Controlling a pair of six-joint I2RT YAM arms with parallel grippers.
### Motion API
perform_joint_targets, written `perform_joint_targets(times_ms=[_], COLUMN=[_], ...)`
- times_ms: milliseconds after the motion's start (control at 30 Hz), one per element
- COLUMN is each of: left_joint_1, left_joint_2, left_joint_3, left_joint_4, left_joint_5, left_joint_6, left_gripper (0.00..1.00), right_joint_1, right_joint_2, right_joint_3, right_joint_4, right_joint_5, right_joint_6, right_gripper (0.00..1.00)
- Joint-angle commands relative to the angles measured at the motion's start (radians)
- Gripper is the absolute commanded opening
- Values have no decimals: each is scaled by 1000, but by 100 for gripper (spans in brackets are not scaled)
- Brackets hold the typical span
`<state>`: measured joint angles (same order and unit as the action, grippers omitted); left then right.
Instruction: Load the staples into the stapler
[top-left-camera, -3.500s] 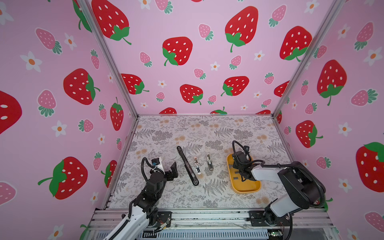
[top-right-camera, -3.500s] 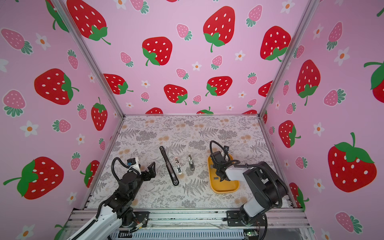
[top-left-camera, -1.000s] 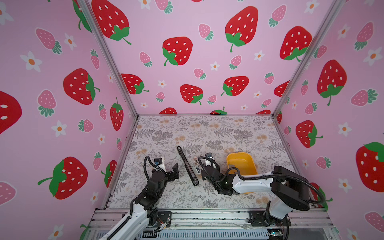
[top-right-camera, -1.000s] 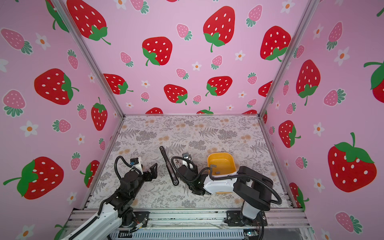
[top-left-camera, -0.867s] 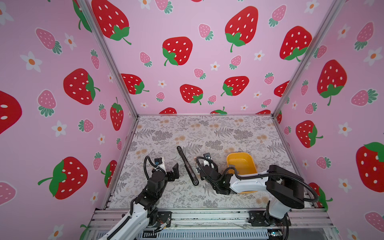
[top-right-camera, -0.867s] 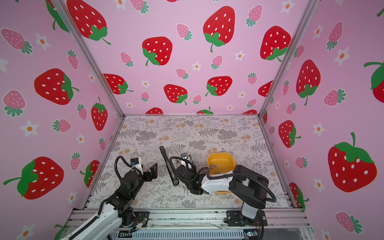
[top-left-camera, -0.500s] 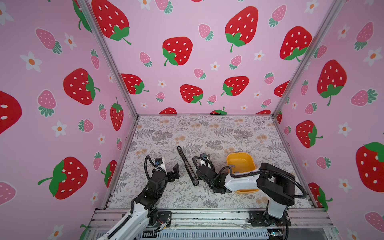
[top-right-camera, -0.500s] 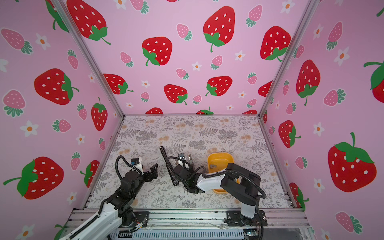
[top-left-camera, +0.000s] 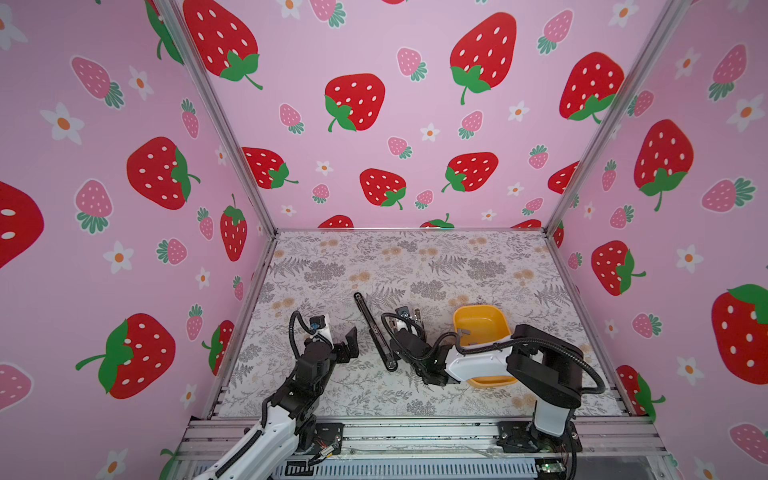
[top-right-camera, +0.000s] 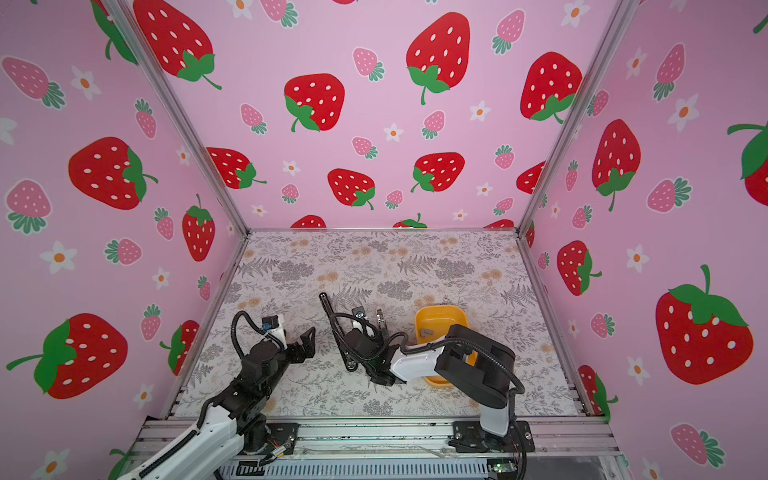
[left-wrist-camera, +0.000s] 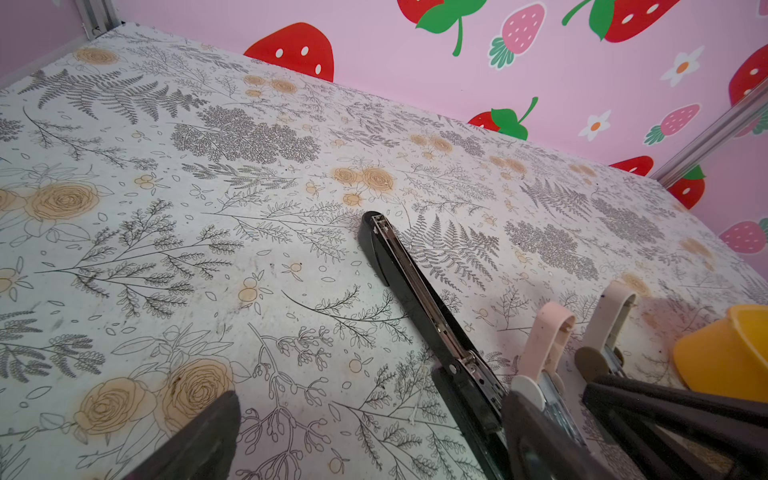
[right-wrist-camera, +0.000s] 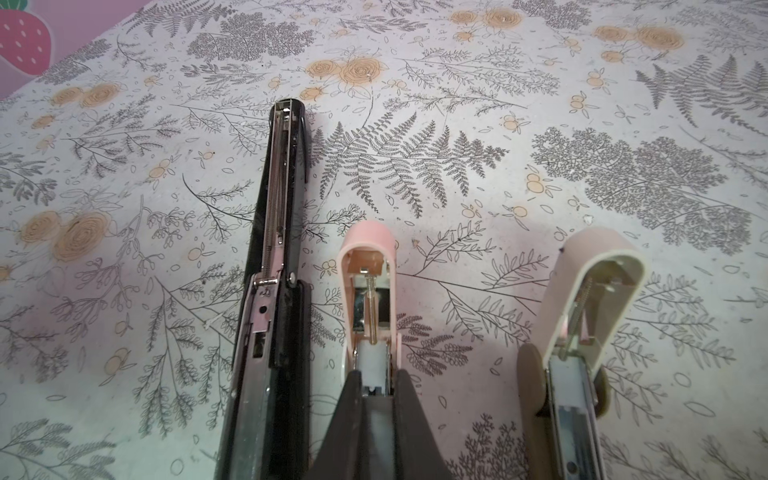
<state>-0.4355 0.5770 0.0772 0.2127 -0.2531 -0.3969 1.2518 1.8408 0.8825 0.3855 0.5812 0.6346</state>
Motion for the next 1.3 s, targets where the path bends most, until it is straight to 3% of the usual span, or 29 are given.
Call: perform_joint_targets(times_ms=[0,1267], left_joint_1=[3,3], left_joint_2=[0,7], left_joint_3=[23,26], left_joint_4=[20,19], left_joint_5=[-12,-13], left_joint_6=[-4,-3], left_gripper=[99,99], right_joint_1=[-3,-5], right_joint_2=[24,82], right_joint_3=[36,58], right_joint_4=[16,12], right_joint_5=[-3,-7], right_joint_6=[-3,41], right_gripper=[11,10])
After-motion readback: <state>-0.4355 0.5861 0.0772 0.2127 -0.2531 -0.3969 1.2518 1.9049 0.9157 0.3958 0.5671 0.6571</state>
